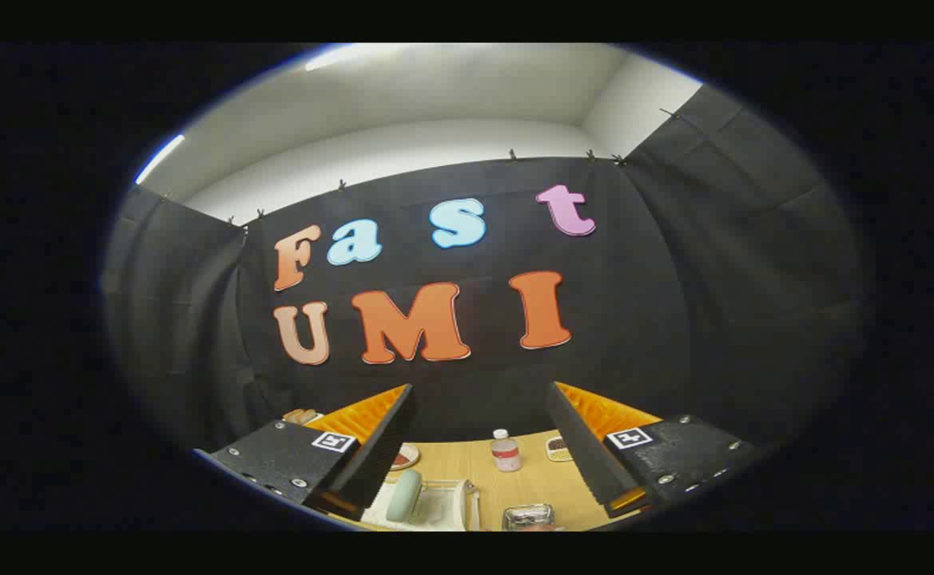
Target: Take the plate from the dish rack, then take the spoon from the basket and place it into the plate.
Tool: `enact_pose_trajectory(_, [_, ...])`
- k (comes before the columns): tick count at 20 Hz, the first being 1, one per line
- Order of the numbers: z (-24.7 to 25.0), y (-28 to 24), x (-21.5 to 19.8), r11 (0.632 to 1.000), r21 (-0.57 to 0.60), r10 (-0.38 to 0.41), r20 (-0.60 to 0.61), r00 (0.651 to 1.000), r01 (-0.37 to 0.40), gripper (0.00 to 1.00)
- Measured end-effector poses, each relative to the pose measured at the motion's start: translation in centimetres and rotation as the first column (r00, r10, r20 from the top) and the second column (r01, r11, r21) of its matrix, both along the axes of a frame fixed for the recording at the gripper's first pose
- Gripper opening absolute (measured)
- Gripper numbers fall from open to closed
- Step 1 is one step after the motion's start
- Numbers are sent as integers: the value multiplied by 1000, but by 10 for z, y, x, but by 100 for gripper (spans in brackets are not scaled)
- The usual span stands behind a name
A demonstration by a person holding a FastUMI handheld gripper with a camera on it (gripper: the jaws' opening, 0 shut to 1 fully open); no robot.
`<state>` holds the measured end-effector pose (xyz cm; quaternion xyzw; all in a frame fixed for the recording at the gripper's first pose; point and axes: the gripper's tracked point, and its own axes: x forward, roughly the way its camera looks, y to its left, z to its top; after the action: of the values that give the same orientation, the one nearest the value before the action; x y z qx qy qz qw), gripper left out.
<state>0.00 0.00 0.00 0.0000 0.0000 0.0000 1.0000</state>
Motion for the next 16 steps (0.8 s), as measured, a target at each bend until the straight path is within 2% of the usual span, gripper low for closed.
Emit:
enact_pose_trajectory(7, [10,16,2,999,-36,35,2,999,-35,98])
enact_pose_trajectory(14, [20,49,-2,984,-110,137,-7,991,-137,98])
enact_pose_trajectory(16, [19,63,-4,975,-118,186,-26,982,-187,98])
